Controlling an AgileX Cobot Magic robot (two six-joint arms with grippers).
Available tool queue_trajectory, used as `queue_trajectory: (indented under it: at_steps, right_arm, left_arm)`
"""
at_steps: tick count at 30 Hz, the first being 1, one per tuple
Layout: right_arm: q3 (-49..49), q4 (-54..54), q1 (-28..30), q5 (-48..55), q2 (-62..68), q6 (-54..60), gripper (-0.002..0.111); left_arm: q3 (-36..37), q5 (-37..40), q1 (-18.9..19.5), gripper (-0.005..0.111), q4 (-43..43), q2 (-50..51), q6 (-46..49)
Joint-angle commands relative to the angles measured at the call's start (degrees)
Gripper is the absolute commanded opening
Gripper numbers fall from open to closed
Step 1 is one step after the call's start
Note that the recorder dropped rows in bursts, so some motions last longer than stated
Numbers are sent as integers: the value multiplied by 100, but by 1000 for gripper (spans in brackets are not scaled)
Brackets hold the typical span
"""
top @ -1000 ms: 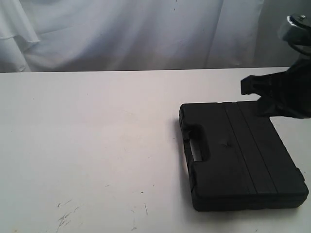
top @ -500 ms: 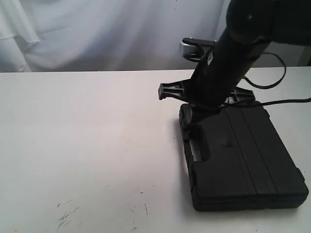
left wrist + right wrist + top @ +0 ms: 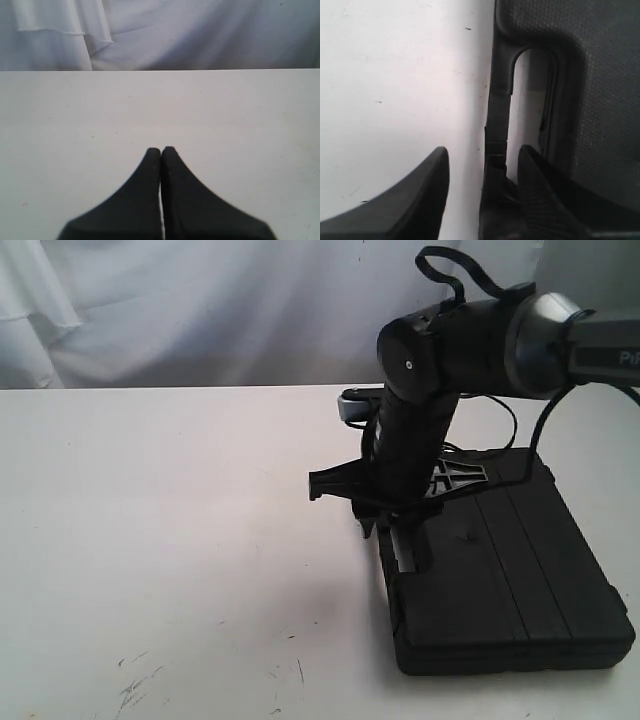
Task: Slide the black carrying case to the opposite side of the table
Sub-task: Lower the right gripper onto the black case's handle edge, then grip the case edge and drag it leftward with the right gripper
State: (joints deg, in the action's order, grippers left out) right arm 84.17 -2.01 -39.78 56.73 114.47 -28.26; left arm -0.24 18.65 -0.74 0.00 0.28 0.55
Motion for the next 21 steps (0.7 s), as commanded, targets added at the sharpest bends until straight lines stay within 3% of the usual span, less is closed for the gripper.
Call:
queue_trajectory:
  at_steps: [1, 17, 21]
  right_arm:
    - [37, -161, 2, -70, 47, -19, 41]
    - [26, 29, 2, -100, 717, -165, 40]
    - [26, 141, 2, -200, 728, -165, 19]
  left_arm:
    - [24, -58, 18, 0, -76, -28, -3]
    - [24, -58, 18, 0, -76, -28, -6]
    - [24, -58, 18, 0, -76, -28, -6]
